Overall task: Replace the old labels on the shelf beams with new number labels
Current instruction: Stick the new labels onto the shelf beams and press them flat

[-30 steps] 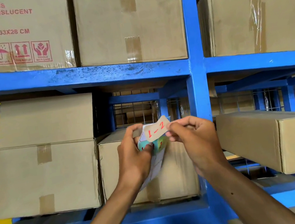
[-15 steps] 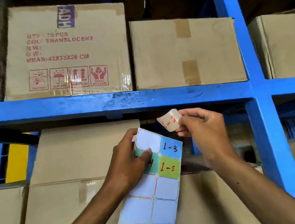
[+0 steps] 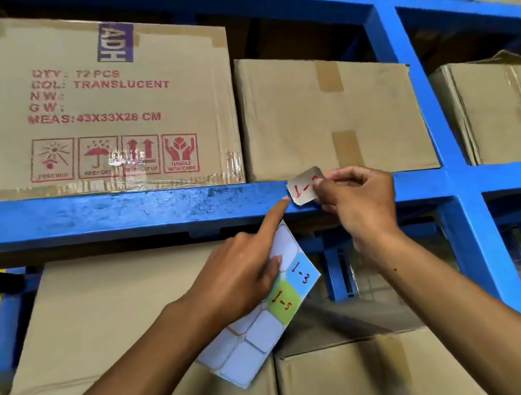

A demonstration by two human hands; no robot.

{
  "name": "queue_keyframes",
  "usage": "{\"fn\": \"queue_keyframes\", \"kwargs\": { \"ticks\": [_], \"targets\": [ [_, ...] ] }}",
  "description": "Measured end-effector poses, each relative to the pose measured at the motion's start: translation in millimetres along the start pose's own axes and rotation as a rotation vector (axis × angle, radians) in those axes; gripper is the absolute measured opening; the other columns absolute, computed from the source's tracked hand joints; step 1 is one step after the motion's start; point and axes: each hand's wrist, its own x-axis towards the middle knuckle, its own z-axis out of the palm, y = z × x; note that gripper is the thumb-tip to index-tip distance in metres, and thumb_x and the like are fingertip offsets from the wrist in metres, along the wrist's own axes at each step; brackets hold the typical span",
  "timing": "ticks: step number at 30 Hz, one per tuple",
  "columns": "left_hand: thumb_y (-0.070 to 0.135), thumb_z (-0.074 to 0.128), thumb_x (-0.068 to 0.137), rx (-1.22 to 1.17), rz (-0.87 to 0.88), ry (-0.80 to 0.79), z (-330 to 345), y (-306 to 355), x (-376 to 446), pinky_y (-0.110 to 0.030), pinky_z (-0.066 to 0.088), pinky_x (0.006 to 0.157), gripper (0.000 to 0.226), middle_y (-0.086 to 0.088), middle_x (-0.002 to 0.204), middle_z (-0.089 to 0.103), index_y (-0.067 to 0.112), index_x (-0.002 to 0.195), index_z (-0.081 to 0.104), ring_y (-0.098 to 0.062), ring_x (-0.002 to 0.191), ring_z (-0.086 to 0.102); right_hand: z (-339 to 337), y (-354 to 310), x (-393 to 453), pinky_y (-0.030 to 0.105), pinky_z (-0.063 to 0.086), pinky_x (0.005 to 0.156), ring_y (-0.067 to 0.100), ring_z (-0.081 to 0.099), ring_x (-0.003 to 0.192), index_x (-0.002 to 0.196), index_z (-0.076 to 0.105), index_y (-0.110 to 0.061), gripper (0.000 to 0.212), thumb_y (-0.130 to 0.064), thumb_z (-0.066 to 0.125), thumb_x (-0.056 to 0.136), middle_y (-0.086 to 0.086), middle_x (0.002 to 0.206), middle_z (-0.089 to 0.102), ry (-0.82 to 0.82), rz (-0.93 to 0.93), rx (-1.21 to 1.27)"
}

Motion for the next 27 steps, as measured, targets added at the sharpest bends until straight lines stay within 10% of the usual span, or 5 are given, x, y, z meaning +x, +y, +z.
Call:
{"fn": "queue_keyframes", "kwargs": {
  "ticks": [7,12,27],
  "targets": [
    [0.028,0.054,0.09,-0.111,-0.095,-0.007,12,-9,16,-0.044,0.046,0.079,0.082,-0.013,0.111,0.059,0.041,0.145,-0.006,-0.032,0.096,0.052,4,3,2,0.026,0.057,0.059,0.028,0.072,0.076,0.072,0.062,-0.013,0.013,-0.008,0.073,0.076,0.018,0.088,0.072,-0.022,0.092,0.063],
    [0.029,0.055,0.09,-0.112,-0.108,-0.026,18,-12,22,-0.04,0.045,0.073,0.085,-0.005,0.087,0.049,0.044,0.144,-0.008,-0.028,0.091,0.051,13,7,-2,0.023,0.058,0.055,0.03,0.071,0.076,0.07,0.061,-0.012,0.015,-0.003,0.07,0.079,0.02,0.088,0.071,-0.005,0.13,0.145],
    [0.027,0.055,0.089,-0.003,-0.107,-0.025,26,-26,30,-0.033,0.035,0.069,0.083,-0.012,0.097,0.052,0.039,0.146,-0.005,-0.032,0.099,0.051,22,12,-3,0.024,0.058,0.053,0.024,0.07,0.067,0.068,0.06,-0.012,0.017,-0.002,0.069,0.079,0.016,0.081,0.071,-0.008,0.112,0.116]
  ]
}}
